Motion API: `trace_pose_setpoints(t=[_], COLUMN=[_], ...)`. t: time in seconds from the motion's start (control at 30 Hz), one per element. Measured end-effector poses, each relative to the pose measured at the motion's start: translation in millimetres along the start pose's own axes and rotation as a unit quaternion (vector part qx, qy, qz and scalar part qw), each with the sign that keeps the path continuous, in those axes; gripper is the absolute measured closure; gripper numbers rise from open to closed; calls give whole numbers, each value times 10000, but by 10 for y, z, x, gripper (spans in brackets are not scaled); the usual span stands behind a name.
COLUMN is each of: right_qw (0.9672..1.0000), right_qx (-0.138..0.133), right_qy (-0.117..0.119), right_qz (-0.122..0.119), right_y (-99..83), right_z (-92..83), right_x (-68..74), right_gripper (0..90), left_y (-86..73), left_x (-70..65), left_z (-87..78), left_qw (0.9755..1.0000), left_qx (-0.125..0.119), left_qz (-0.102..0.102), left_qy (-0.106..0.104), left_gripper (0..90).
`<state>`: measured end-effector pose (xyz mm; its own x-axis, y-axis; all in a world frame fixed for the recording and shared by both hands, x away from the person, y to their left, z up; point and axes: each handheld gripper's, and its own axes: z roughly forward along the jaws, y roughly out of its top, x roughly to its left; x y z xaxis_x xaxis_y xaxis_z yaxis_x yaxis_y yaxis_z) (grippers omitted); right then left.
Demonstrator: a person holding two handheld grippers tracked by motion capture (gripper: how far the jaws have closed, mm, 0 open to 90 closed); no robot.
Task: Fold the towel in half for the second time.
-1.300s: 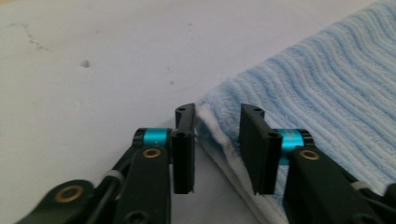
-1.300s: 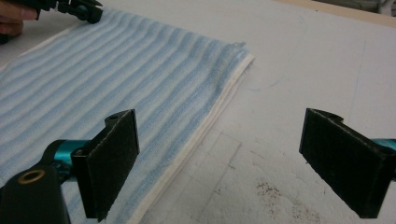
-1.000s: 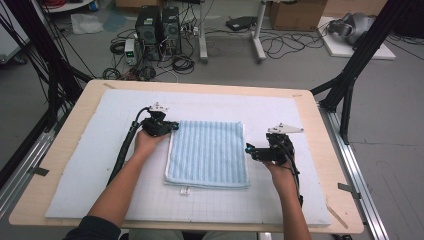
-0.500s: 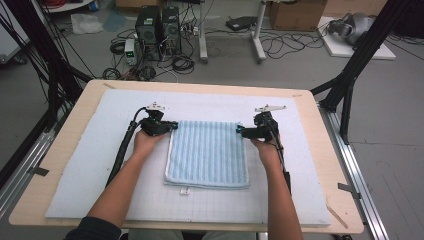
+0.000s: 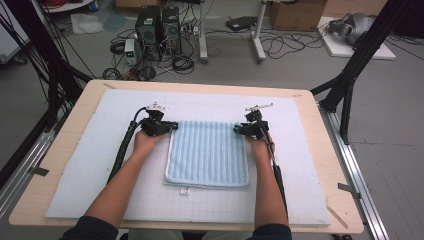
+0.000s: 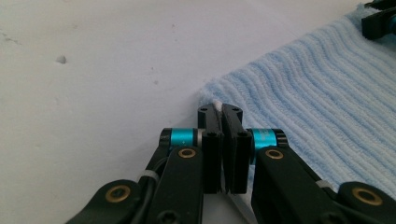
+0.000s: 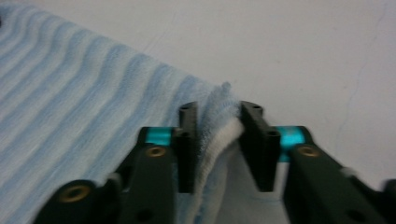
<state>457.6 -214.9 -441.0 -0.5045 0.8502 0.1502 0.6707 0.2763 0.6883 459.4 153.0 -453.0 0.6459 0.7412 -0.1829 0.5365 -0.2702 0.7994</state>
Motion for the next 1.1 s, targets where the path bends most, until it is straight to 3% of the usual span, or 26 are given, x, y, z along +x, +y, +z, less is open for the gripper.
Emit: trace_pose_setpoints(t=[0.07,0.17,0.23,0.33,0.43,0.5,0.73,0.93,1.1], right_qw=[9999,9995,9989,9976,9965,9954,9952,9925,9904], right_qx=[36,29,-120,-368,-580,-690,-853,-1185,-1287], right_qy=[39,-132,-243,-343,-367,-405,-234,71,195], right_qz=[-93,-289,-392,-472,-485,-535,-430,-300,-468], right_y=[8,36,63,132,207,235,205,47,-77], right_z=[-5,-26,-58,-101,-151,-178,-282,-452,-565], right_x=[25,72,87,94,93,95,102,144,240], right_gripper=[818,838,839,838,838,837,832,832,833], left_y=[3,5,23,86,174,198,210,155,57], left_x=[-4,47,81,107,149,154,119,28,-113], left_z=[1,-23,-52,-106,-139,-169,-273,-419,-557], left_qw=[10000,9995,9985,9961,9946,9929,9917,9908,9881], left_qx=[3,-122,-306,-722,-836,-1010,-1095,-1208,-1408], left_qz=[14,-268,-425,-485,-579,-579,-456,-252,-61], left_qy=[10,-66,-147,-109,-188,-246,-486,-551,-618], left_gripper=[869,870,872,874,874,874,873,874,874])
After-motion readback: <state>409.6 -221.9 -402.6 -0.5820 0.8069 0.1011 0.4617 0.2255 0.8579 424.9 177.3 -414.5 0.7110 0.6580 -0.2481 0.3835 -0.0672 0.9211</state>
